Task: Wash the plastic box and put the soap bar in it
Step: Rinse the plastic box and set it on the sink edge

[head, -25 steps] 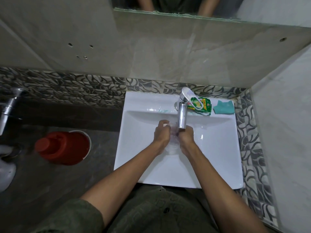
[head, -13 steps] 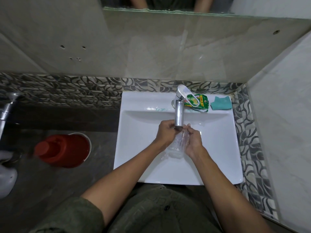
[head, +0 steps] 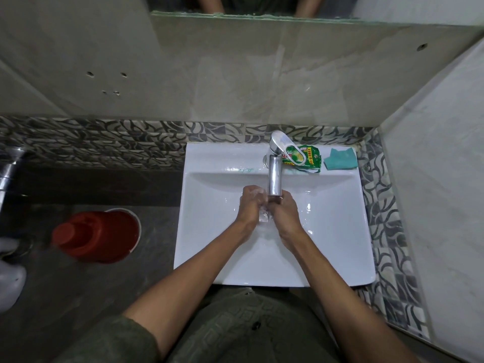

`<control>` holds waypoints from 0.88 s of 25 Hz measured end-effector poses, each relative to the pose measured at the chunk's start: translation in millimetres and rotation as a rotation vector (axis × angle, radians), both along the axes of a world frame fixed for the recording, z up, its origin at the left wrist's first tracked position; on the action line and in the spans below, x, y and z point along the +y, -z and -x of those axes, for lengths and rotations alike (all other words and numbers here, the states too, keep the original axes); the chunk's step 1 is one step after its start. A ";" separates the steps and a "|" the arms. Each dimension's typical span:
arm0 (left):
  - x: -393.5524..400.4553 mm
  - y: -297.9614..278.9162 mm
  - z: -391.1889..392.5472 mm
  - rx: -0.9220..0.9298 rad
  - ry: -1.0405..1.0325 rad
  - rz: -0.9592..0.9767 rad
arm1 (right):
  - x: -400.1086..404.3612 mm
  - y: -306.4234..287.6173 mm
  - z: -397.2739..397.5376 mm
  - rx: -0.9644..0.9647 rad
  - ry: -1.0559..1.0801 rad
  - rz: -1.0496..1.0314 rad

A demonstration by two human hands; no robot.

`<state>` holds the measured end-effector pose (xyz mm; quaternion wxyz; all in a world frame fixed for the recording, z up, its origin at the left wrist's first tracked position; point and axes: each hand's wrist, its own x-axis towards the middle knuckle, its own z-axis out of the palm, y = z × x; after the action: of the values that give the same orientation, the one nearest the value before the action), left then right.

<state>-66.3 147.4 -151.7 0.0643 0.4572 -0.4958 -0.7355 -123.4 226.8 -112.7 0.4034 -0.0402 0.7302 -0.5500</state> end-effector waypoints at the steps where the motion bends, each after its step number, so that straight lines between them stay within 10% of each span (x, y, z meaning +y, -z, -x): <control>1: -5.1 -1.2 -0.5 0.020 -0.049 -0.093 | 7.2 -1.4 -4.6 0.008 -0.071 0.016; 9: -7.3 5.3 -15.8 0.134 -0.136 -0.503 | -1.4 -17.5 -12.5 0.173 -0.313 -0.138; 16: -28.4 0.9 -25.5 0.069 -0.184 -0.644 | 25.3 -17.5 -7.4 0.811 -0.955 -0.359; 22: -24.6 0.9 -17.3 0.076 -0.266 -0.582 | 5.5 -11.2 -36.2 0.664 -0.831 -0.458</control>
<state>-48.9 122.8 -152.6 0.0448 0.4895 -0.1979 -0.8481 -87.2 232.4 -101.5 0.3330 -0.4059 0.8409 -0.1313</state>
